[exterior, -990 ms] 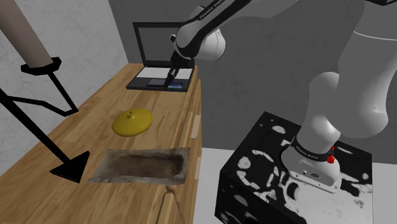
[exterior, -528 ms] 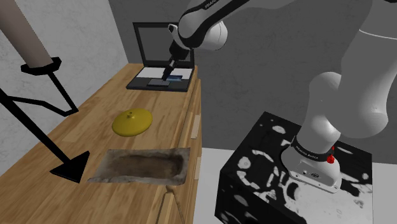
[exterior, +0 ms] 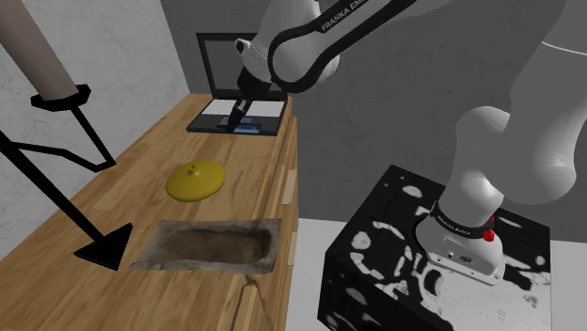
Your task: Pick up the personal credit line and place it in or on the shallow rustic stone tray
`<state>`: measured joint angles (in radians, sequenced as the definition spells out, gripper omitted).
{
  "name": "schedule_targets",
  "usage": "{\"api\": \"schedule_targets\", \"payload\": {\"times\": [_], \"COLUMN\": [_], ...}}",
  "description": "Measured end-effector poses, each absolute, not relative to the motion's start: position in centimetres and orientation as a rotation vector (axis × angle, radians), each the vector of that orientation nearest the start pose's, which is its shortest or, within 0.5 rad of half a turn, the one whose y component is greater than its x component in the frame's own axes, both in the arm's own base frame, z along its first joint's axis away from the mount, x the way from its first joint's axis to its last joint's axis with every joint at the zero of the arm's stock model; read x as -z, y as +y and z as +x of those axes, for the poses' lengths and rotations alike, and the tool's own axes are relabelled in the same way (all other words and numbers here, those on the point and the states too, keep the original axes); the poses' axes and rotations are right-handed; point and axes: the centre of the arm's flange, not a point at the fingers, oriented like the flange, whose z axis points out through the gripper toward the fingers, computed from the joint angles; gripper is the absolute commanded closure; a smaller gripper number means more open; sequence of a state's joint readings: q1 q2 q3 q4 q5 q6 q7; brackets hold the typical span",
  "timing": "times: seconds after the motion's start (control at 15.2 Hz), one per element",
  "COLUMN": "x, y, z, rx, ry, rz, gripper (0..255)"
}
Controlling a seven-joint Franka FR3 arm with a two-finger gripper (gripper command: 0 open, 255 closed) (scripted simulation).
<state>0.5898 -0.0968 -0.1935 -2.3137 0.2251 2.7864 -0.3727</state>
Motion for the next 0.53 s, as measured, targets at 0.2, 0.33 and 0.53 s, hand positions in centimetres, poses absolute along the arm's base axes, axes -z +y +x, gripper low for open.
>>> {"api": "schedule_targets", "payload": {"times": [0.2, 0.33, 0.53], "x": [-44.6, -44.6, -44.8], "y": [22.8, 25.1, 28.4], "z": [48.2, 47.0, 45.0], "rx": [0.827, 0.827, 0.827], "ry": [-0.813, -0.813, -0.813], "rz": [-2.749, -2.748, -2.748], "gripper": [255, 255, 255]}}
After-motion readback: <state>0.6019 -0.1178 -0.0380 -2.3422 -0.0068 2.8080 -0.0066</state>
